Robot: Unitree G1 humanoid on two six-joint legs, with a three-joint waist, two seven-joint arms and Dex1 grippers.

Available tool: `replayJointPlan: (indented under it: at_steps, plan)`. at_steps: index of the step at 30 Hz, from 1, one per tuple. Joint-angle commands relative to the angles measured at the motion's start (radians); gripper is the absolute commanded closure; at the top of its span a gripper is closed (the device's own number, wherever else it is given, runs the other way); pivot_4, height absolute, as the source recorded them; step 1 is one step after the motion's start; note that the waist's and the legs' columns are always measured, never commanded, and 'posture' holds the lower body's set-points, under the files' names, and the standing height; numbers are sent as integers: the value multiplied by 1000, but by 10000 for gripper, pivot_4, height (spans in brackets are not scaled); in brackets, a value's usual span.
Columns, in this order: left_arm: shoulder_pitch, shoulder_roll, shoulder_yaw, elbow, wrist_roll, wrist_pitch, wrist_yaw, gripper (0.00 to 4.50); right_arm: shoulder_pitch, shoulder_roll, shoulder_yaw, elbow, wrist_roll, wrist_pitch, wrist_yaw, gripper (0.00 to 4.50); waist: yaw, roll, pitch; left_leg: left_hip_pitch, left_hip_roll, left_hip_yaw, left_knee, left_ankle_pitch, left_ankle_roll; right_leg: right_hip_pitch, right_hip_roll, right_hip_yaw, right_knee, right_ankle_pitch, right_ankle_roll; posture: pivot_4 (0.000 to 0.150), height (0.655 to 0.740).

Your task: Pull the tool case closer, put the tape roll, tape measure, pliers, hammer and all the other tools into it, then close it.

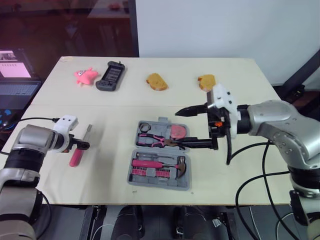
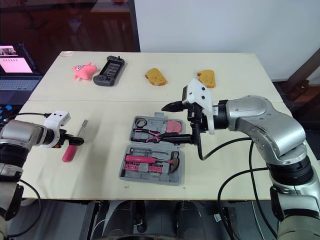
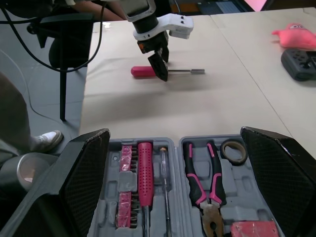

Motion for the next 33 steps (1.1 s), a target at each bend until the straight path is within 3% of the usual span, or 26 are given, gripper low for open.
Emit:
replayJointPlan:
  at_steps: [1, 5, 7, 18, 22, 28, 33]
  plan:
    - [9, -2, -15, -21, 3, 45, -31, 15854, -7, -6, -8, -8, -15, -26, -5, 0, 0, 0, 0, 0, 0, 0, 0, 0, 0, 0, 0, 0, 0, 0, 0, 1500, 7188]
    - [13, -3, -9, -26, 11, 51, -33, 36435, -8, -1, 0, -1, -32, -36, -7, 0, 1, 0, 0, 0, 0, -1, 1, 0, 0, 1, 0, 0, 1, 0, 0, 1500, 7188]
    - [11, -5, -3, -21, 21, 41, -26, 41519, -8, 1, 3, 2, -39, -40, -7, 0, 1, 0, 0, 0, 0, -1, 2, 0, 0, 1, 0, 0, 1, 0, 0, 1500, 7188]
    - [-9, 21, -26, -102, 26, -33, -126, 41516, -1, -11, 8, 1, -49, -46, 12, 0, 4, 0, 0, 0, 0, -1, 2, 0, 0, 1, 0, 0, 2, 0, 0, 1500, 7188]
    - [24, 75, -32, -282, -26, -128, -288, 41516, 7, -35, -2, -17, -37, -44, 42, 0, 3, -2, 1, -3, 0, -1, 4, 1, -2, -1, 0, 0, 2, 0, 0, 1500, 7188]
    - [67, 138, -46, -496, -40, -423, -489, 41516, 36, -111, -17, -45, -5, 56, 42, 0, -1, -2, 1, -3, 1, -1, 3, 1, -2, -1, 0, 0, 2, 0, 0, 1500, 7188]
    - [12, 150, -128, -604, -68, -463, -689, 41516, 116, -146, -88, -129, 45, 121, -15, 0, 4, -2, 1, -3, 1, 0, 4, 0, 0, -1, 0, 0, 1, 0, 0, 1500, 7188]
